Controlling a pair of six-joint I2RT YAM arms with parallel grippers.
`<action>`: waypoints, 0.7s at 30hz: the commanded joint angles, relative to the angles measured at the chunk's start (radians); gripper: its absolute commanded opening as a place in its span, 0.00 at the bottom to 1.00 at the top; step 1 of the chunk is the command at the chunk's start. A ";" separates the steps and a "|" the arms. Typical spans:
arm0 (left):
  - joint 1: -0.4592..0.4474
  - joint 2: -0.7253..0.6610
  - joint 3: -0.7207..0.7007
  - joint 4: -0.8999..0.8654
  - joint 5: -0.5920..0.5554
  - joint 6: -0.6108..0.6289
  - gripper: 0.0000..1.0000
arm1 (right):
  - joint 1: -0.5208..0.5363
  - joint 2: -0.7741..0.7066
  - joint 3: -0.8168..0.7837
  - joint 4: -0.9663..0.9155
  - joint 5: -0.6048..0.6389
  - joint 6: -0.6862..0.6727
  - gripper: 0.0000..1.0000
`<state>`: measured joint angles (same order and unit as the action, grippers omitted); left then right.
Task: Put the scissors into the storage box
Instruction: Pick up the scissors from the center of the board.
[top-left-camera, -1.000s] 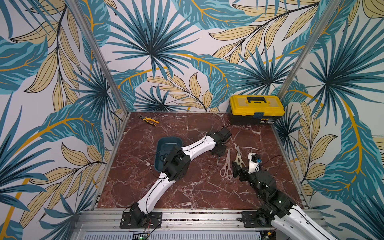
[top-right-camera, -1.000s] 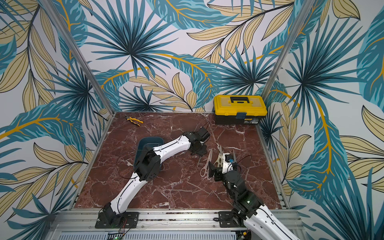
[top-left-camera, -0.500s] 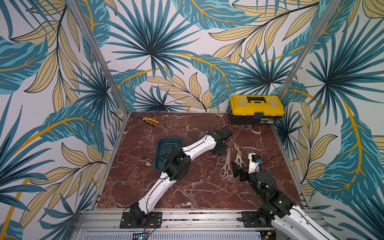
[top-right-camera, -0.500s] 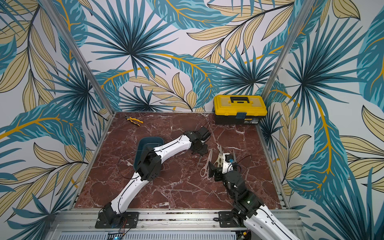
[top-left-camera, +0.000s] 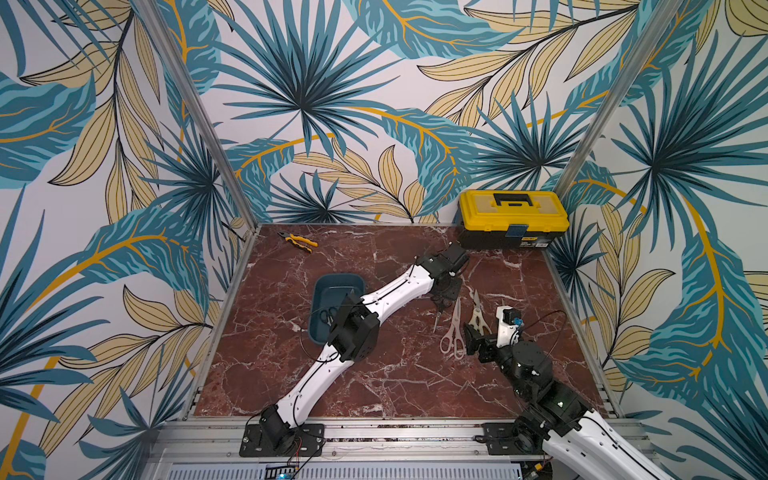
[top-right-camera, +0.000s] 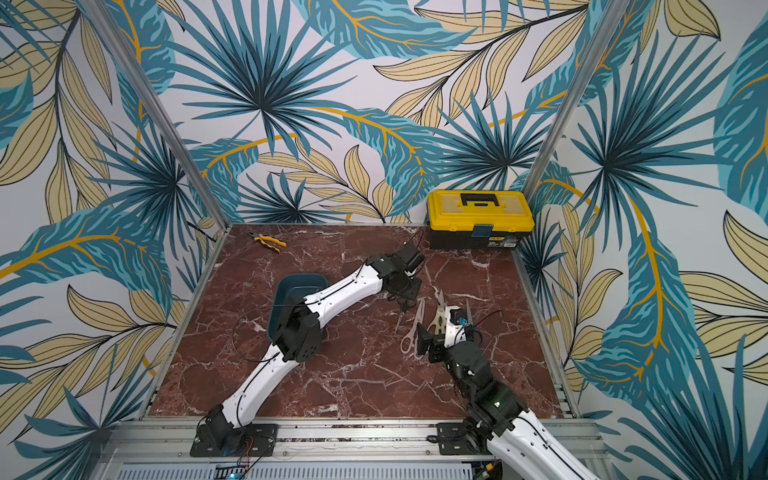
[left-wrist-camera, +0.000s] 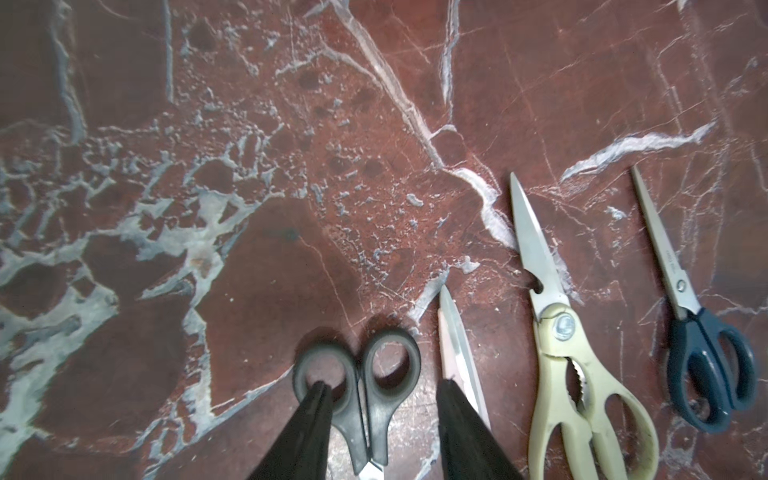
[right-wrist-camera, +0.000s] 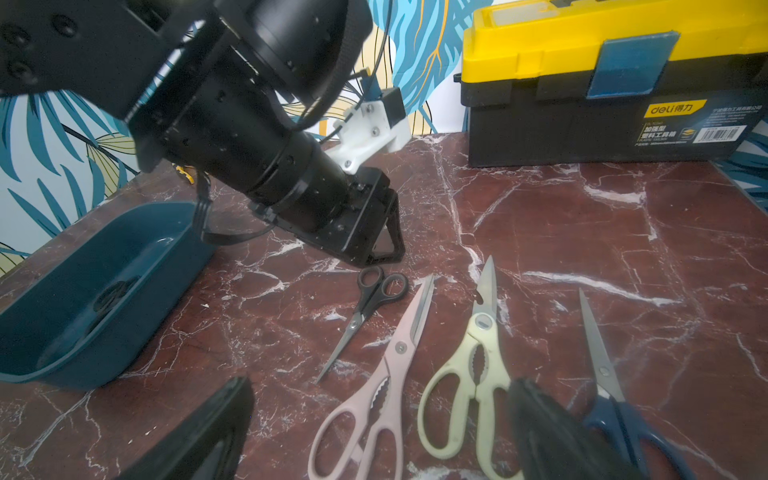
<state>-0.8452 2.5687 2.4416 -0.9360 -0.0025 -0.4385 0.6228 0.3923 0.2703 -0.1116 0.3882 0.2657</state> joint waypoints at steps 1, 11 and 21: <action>-0.003 0.036 0.025 -0.012 0.004 -0.006 0.45 | 0.003 0.002 -0.023 -0.001 -0.005 -0.001 1.00; -0.002 0.071 0.028 -0.022 -0.011 -0.006 0.43 | 0.004 0.008 -0.023 0.003 -0.009 -0.002 1.00; 0.003 0.107 0.018 -0.052 -0.045 0.012 0.35 | 0.003 0.008 -0.023 0.003 -0.006 -0.002 1.00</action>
<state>-0.8448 2.6312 2.4416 -0.9554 -0.0254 -0.4366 0.6228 0.4004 0.2703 -0.1112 0.3843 0.2657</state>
